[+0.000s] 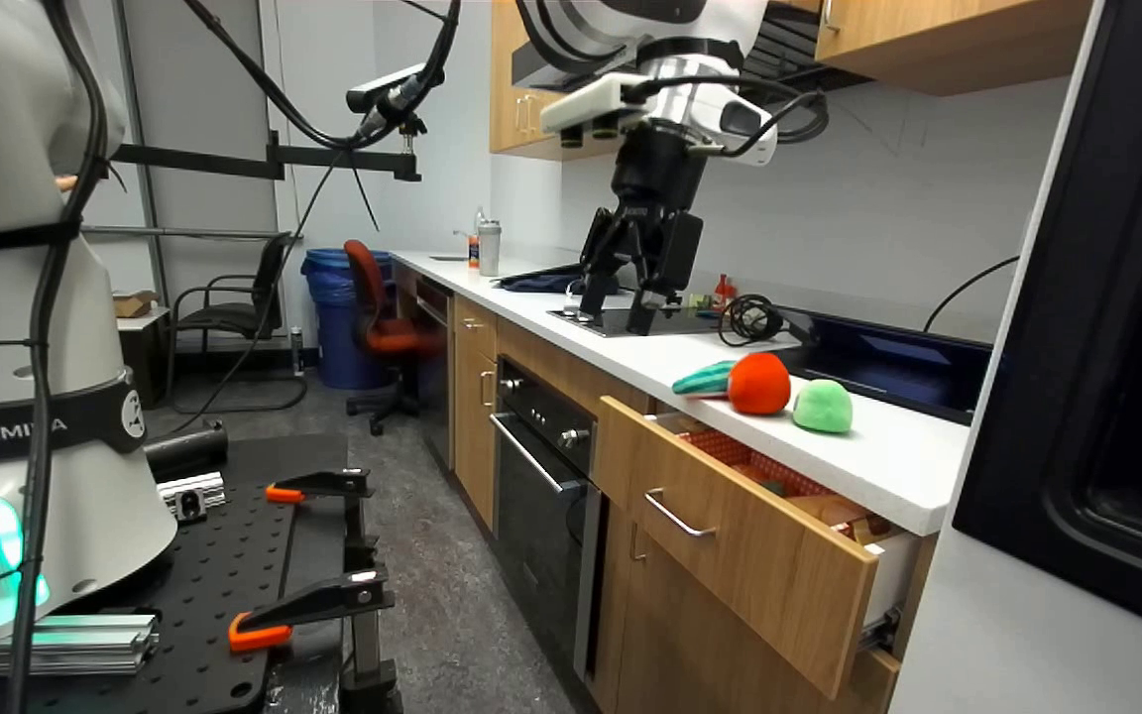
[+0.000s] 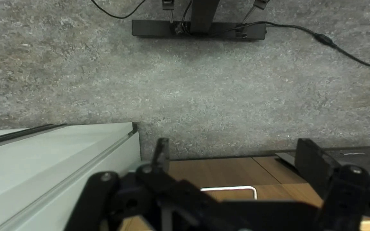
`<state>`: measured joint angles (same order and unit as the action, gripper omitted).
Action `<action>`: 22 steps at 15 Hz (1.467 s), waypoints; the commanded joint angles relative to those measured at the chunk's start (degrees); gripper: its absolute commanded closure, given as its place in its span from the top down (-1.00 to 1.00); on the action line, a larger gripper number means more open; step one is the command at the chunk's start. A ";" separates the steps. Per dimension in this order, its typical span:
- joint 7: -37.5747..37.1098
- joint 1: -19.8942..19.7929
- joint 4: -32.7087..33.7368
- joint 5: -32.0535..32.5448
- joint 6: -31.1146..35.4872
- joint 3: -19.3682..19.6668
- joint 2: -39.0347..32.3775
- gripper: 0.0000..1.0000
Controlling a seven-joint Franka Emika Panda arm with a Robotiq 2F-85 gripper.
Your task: Open the drawer and then put all three plush toys inside.
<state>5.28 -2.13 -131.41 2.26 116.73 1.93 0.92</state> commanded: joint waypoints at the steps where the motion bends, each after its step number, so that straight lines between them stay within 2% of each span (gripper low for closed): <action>1: -0.25 0.82 0.37 0.89 5.06 -0.79 -2.98 1.00; 8: -3.87 1.98 2.53 5.24 16.31 -1.80 -9.38 1.00; 12: -6.02 2.81 5.56 6.74 19.91 -1.58 -13.41 0.99; 13: -6.37 2.96 6.32 6.85 20.47 -1.50 -14.30 0.49; 15: -7.07 3.27 7.77 7.17 21.36 -1.27 -15.89 0.43; 22: -10.54 3.88 12.61 7.45 24.37 -0.33 -21.25 -0.65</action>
<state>-2.26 0.67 -121.94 8.27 139.45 0.47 -17.24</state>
